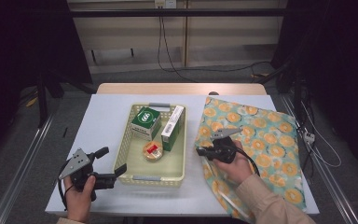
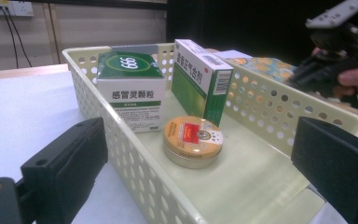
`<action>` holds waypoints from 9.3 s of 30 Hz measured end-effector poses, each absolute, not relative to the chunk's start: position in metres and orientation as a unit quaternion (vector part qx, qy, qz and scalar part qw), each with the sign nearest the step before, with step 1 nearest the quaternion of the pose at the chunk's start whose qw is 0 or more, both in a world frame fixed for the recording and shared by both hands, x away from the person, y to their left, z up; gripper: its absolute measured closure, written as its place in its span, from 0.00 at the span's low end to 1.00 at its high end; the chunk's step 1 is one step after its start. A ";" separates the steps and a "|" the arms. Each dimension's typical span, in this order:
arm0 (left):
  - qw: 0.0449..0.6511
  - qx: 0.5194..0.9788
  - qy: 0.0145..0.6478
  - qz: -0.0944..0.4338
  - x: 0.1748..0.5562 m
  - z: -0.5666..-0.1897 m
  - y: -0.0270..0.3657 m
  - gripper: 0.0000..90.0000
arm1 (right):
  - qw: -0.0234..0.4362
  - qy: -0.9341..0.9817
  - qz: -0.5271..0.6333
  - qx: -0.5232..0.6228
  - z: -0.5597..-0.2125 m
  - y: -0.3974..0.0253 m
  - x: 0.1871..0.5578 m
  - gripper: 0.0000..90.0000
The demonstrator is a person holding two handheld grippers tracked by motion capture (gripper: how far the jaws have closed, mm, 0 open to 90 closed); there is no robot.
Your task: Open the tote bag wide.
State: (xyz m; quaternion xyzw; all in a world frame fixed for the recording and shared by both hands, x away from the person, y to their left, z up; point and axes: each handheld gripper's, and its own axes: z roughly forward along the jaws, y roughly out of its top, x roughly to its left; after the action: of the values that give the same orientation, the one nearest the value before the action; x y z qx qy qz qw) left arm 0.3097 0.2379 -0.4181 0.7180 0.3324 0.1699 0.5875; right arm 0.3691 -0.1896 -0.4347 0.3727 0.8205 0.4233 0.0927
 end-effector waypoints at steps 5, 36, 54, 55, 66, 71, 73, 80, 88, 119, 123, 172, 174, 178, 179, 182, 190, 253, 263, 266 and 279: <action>0.587 0.719 0.334 0.167 0.311 -0.419 0.237 0.04 | 0.103 0.814 0.426 0.380 -0.427 -0.183 0.395 0.96; 0.582 0.722 0.334 0.167 0.311 -0.419 0.234 0.04 | 0.108 0.836 0.410 0.349 -0.398 -0.255 0.319 0.34; 0.581 0.725 0.331 0.168 0.311 -0.419 0.232 0.04 | 0.129 0.855 0.360 0.351 -0.453 -0.286 0.283 0.72; 0.580 0.725 0.332 0.168 0.311 -0.419 0.232 0.04 | 0.126 0.856 0.360 0.348 -0.452 -0.286 0.284 0.77; 0.579 0.725 0.333 0.167 0.311 -0.420 0.233 0.04 | 0.148 0.845 0.360 0.366 -0.446 -0.289 0.311 1.00; 0.578 0.725 0.334 0.167 0.312 -0.421 0.233 0.04 | 0.156 0.832 0.357 0.396 -0.449 -0.296 0.338 1.00; 0.578 0.725 0.334 0.166 0.312 -0.421 0.233 0.04 | 0.159 0.829 0.357 0.399 -0.449 -0.296 0.343 1.00; 0.577 0.727 0.334 0.166 0.312 -0.421 0.233 0.04 | 0.179 0.811 0.358 0.428 -0.448 -0.299 0.370 1.00; 0.578 0.726 0.334 0.165 0.312 -0.422 0.235 0.04 | 0.155 0.811 0.375 0.423 -0.449 -0.293 0.372 0.93; 0.579 0.726 0.331 0.169 0.310 -0.419 0.234 0.04 | 0.056 0.862 0.413 0.288 -0.426 -0.219 0.291 0.99; 0.579 0.726 0.330 0.169 0.311 -0.419 0.233 0.04 | 0.044 0.868 0.416 0.268 -0.424 -0.210 0.284 0.99; 0.579 0.725 0.333 0.168 0.311 -0.420 0.234 0.04 | 0.068 0.867 0.391 0.301 -0.427 -0.243 0.308 0.99; 0.578 0.725 0.334 0.168 0.310 -0.420 0.234 0.04 | 0.066 0.865 0.390 0.310 -0.427 -0.246 0.310 1.00; 0.577 0.726 0.334 0.167 0.310 -0.420 0.235 0.04 | 0.073 0.855 0.406 0.316 -0.416 -0.253 0.316 1.00; 0.578 0.725 0.335 0.167 0.311 -0.420 0.235 0.04 | 0.077 0.851 0.410 0.318 -0.412 -0.256 0.319 1.00; 0.579 0.725 0.335 0.167 0.311 -0.420 0.235 0.04 | 0.097 0.841 0.421 0.326 -0.398 -0.266 0.330 1.00; 0.578 0.725 0.335 0.165 0.311 -0.421 0.235 0.04 | 0.130 0.820 0.420 0.366 -0.380 -0.302 0.375 1.00; 0.572 0.731 0.337 0.156 0.315 -0.427 0.232 0.04 | 0.146 0.869 0.348 0.318 -0.454 -0.270 0.364 0.75; 0.574 0.732 0.334 0.154 0.316 -0.427 0.230 0.04 | 0.121 0.855 0.371 0.342 -0.457 -0.280 0.372 1.00; 0.573 0.732 0.336 0.152 0.316 -0.427 0.230 0.04 | 0.123 0.856 0.368 0.342 -0.457 -0.278 0.372 1.00; 0.575 0.731 0.334 0.153 0.316 -0.426 0.230 0.04 | 0.063 0.859 0.391 0.324 -0.443 -0.273 0.354 1.00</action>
State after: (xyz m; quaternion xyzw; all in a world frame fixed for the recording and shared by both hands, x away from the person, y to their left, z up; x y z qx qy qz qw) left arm 0.3156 0.2299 -0.4256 0.7314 0.3341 0.1525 0.5746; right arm 0.3542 -0.2731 -0.4432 0.3244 0.8588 0.3915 0.0635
